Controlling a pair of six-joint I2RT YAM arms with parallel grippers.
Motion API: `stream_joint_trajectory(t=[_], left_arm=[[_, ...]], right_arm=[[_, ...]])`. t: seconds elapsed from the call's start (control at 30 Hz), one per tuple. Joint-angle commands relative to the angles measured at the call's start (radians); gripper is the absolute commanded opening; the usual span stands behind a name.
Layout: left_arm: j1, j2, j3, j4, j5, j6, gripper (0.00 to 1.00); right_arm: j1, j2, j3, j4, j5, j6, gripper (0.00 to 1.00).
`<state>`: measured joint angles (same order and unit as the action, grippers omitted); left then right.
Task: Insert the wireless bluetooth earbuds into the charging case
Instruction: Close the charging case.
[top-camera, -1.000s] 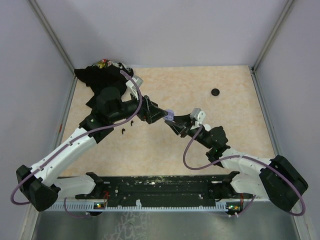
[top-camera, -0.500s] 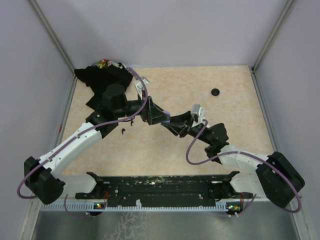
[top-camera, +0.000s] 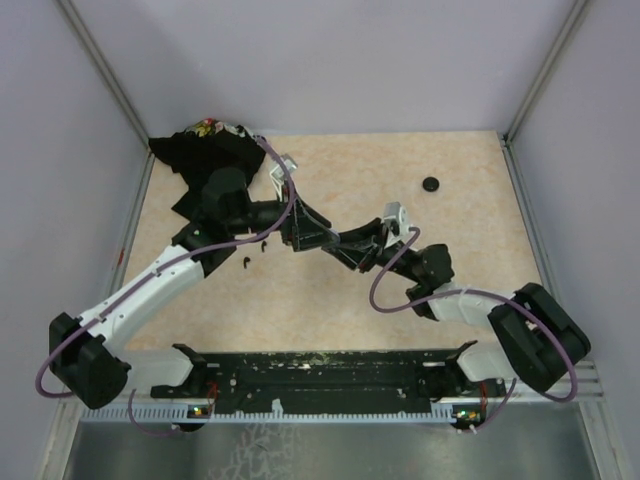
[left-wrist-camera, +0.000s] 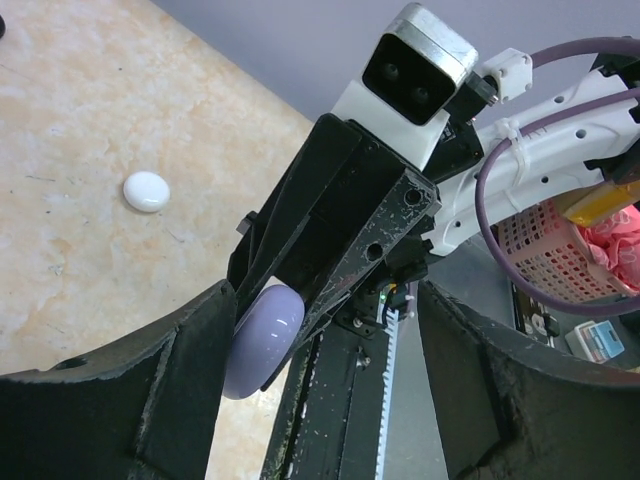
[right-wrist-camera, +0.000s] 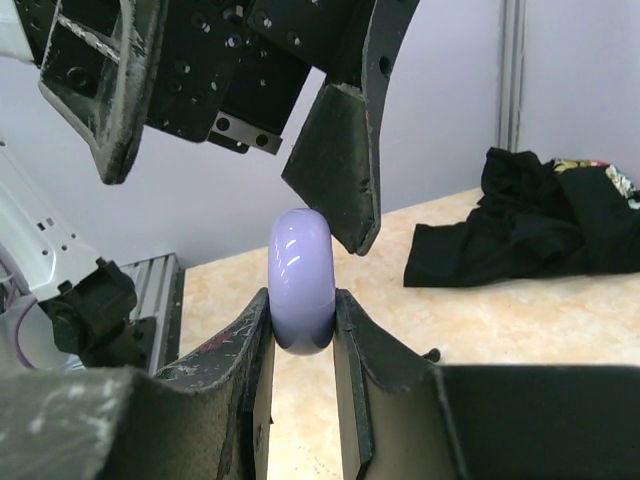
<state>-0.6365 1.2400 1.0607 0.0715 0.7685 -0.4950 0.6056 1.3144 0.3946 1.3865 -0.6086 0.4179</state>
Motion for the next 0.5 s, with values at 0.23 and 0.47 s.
stream_joint_trajectory(t=[0.23, 0.47], left_arm=[[0.050, -0.081, 0.025, -0.161, -0.132, 0.110, 0.80], [0.088, -0.132, 0.056, -0.422, -0.582, 0.257, 0.84]], right_arm=[[-0.050, 0.019, 0.036, -0.042, 0.018, 0.092, 0.00], [-0.149, -0.072, 0.013, -0.336, 0.038, 0.113, 0.00]])
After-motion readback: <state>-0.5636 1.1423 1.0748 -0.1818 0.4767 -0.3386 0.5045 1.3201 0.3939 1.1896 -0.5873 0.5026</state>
